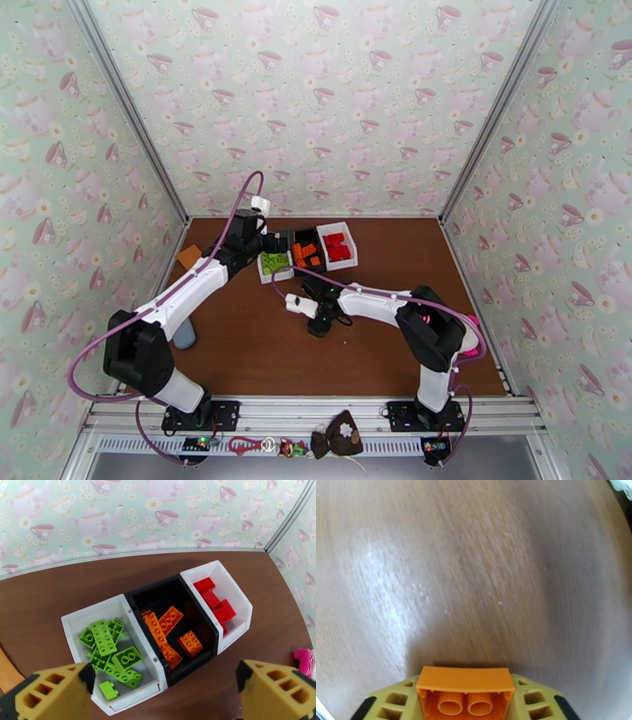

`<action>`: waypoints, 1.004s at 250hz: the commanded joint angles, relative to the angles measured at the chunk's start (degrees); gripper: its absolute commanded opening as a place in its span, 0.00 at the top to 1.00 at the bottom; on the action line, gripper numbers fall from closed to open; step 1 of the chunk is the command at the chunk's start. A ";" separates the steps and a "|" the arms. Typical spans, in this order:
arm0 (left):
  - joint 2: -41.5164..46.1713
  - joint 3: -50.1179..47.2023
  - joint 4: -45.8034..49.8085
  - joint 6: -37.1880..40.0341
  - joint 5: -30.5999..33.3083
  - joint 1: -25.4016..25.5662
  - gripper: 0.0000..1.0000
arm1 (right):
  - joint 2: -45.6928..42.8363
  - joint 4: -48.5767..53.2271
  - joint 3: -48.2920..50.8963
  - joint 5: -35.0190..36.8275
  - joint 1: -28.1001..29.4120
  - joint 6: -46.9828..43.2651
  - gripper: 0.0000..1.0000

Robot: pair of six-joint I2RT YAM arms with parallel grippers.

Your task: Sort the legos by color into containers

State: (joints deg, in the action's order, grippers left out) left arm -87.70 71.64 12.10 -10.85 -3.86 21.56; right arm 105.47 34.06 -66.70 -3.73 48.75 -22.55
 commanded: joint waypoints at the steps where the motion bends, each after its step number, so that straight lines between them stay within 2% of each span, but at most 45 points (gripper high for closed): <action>1: 3.95 -3.59 -5.90 1.10 -1.19 -0.20 0.00 | -5.36 -5.07 2.83 0.23 0.29 3.67 0.58; 49: 6.59 -9.68 -14.49 0.82 -3.73 -0.12 0.00 | -13.43 -11.94 8.89 5.13 -0.60 10.09 0.62; 92: 8.46 -13.30 -17.85 1.33 -3.71 0.30 0.00 | -19.77 -17.34 13.42 4.08 -3.05 14.19 0.63; 114: 9.96 -16.83 -21.39 0.96 -4.04 0.25 0.00 | -21.96 -20.24 14.24 1.01 -4.48 16.04 0.63; 165: 13.78 -23.14 -22.24 0.15 -5.27 0.49 0.00 | -26.02 -28.50 15.54 -0.56 -7.20 21.53 0.65; 202: 18.47 -29.19 -22.82 1.80 -5.59 1.75 0.00 | -24.45 -33.74 13.67 -0.12 -9.34 25.08 0.67; 251: 22.12 -33.55 -21.68 3.27 -5.52 3.70 0.00 | -16.66 -35.36 5.53 4.16 -10.18 27.94 0.66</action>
State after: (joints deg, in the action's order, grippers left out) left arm -67.64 39.27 -8.43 -9.41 -8.23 24.27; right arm 84.47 2.90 -55.44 -2.42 38.85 2.20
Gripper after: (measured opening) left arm 0.998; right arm 0.452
